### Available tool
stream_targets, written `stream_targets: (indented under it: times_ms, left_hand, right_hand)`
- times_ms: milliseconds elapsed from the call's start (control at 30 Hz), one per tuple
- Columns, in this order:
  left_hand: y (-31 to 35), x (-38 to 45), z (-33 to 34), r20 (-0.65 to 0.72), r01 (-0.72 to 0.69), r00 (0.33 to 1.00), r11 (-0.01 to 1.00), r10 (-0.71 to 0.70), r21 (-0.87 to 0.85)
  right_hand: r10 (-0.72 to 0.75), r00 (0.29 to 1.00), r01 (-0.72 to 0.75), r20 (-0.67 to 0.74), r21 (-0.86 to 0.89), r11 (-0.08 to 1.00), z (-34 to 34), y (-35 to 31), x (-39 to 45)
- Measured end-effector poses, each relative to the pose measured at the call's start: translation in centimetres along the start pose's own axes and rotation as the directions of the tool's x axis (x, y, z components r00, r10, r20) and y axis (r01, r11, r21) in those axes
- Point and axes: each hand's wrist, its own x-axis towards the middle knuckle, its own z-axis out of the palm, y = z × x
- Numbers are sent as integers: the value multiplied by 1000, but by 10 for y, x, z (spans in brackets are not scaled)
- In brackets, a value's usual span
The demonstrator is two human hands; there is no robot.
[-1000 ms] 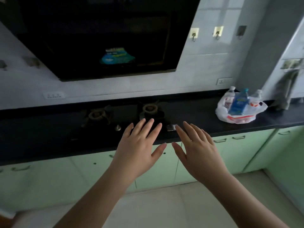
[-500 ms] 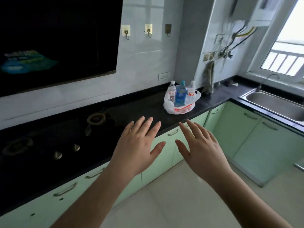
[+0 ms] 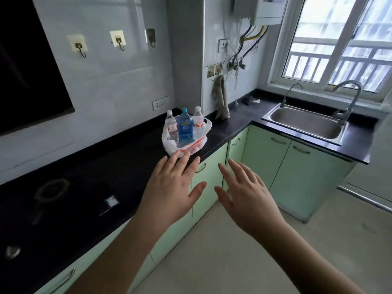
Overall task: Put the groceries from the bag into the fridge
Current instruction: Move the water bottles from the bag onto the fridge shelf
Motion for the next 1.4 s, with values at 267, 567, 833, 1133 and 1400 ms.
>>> stream_targets:
  times_ms: [267,567,833,1133,1400]
  left_hand:
    - [20,78,33,12,124,992,989,-125,76]
    - [-14,125,82,34,173,984,979,-177,103]
    - [-77,187,123,25,176,984,984,-177,19]
    - [-111,249,157,33,149,988,989,-148,-9]
    - [-123,298,191,60,178,982,984,-177,-18]
  right_hand:
    - [-24,998,23,49,25,999,12,75,62]
    - [-79,994,71,79,98,993,43,94,145]
    - [-143,989,142,21,24,990,81,77,237]
    - [-128,991,128,30,-6,992,110,85,312]
    - [-173,981,169,89,42,985,144,118,371]
